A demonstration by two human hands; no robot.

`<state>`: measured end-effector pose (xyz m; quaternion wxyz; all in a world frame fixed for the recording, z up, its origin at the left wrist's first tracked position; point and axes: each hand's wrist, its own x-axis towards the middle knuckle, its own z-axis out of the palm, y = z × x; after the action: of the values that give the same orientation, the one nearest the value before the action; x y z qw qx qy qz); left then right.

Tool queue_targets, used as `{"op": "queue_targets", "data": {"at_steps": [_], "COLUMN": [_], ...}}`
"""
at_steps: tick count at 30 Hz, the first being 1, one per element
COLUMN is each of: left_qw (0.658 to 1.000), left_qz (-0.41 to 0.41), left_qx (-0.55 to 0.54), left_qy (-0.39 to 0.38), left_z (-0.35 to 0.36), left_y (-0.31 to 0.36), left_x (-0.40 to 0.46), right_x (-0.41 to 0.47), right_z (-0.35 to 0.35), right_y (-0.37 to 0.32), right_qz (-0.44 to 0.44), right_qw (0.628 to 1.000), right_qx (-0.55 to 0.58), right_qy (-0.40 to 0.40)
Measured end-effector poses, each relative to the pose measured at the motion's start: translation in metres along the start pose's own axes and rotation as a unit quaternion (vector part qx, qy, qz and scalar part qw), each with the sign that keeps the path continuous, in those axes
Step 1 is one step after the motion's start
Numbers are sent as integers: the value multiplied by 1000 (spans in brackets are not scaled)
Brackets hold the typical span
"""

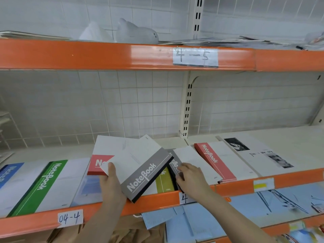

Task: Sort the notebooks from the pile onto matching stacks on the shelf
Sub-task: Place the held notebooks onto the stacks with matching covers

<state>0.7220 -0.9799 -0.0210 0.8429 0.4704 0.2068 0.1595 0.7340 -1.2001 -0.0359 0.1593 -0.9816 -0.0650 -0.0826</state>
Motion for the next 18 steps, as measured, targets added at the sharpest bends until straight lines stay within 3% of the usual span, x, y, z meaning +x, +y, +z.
{"op": "queue_targets", "data": {"at_steps": [10, 18], "left_qw": [1000, 1000], "left_qz": [-6, -20], "left_qx": [8, 4], "left_qy": [2, 3], "left_z": [-2, 0], "left_y": [0, 2], "left_x": [2, 1], "right_x": [19, 17], "right_z": [-2, -25], "right_y": [-17, 2], "right_qz": [108, 19], "right_qw": [991, 988], "right_qx": [19, -32], "right_qy": [-82, -151]}}
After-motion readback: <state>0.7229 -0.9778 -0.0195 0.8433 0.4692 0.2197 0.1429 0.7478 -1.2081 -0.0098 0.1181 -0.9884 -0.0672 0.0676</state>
